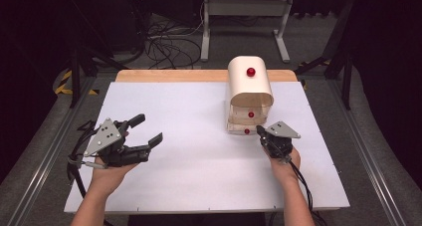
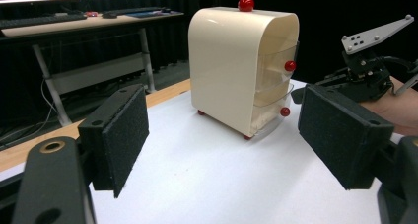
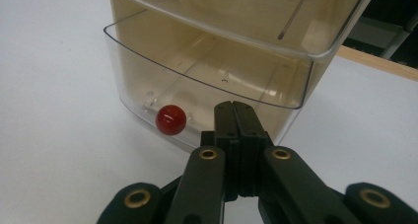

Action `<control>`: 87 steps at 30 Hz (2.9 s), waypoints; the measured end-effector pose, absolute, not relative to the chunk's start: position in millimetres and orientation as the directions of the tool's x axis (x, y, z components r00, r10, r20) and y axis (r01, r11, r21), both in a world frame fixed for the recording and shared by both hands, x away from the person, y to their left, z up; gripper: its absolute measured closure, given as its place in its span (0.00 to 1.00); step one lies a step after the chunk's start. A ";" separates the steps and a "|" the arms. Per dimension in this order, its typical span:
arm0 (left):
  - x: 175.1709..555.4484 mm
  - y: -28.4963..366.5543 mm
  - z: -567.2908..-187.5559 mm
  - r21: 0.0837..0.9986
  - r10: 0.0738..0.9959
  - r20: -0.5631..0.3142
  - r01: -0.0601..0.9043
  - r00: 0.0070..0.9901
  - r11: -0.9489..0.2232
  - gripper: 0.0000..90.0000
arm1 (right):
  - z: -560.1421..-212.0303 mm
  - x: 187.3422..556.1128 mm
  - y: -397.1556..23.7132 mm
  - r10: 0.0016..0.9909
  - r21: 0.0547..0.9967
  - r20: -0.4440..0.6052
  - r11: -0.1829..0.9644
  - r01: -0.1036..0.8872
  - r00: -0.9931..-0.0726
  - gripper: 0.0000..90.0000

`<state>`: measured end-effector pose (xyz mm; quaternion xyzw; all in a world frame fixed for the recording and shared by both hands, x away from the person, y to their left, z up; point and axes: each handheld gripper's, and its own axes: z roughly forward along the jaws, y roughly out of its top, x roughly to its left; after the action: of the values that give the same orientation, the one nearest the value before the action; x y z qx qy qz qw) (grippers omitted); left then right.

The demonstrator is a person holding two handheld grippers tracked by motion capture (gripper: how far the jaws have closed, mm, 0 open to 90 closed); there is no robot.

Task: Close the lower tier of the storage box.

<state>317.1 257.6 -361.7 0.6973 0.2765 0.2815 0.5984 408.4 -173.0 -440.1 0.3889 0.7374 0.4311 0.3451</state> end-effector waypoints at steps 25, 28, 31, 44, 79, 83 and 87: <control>315.7 257.8 -361.3 0.989 0.724 0.067 0.049 0.687 -0.139 0.23 | -440.1 413.6 -171.2 0.877 0.907 -0.171 0.318 0.275 -0.449 1.00; 315.4 257.4 -361.0 0.989 0.721 0.067 0.048 0.690 -0.138 0.23 | -440.0 414.1 -171.2 0.877 0.908 -0.171 0.317 0.274 -0.450 1.00; 315.2 257.6 -360.7 0.989 0.720 0.070 0.047 0.690 -0.141 0.22 | -439.9 414.2 -171.2 0.877 0.908 -0.170 0.317 0.275 -0.450 1.00; 315.0 258.8 -360.4 0.989 0.724 0.069 0.047 0.686 -0.139 0.22 | -437.8 414.2 -174.8 0.876 0.912 -0.124 0.286 0.295 -0.465 1.00; 315.4 260.5 -359.7 0.989 0.722 0.067 0.048 0.689 -0.137 0.22 | -407.7 387.5 -179.2 0.821 0.968 -0.015 0.156 0.199 -0.571 0.69; 315.4 259.5 -360.1 0.988 0.719 0.072 0.047 0.691 -0.144 0.22 | -405.3 384.9 -179.4 0.811 0.970 -0.014 0.152 0.188 -0.585 0.67; 315.4 260.3 -360.0 0.989 0.721 0.070 0.049 0.690 -0.143 0.22 | -402.1 382.0 -179.9 0.804 0.974 -0.012 0.145 0.177 -0.595 0.64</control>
<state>315.4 260.3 -360.0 0.7010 0.2744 0.2827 0.5944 382.0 -179.9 -402.1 0.3495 0.7015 0.5526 0.2837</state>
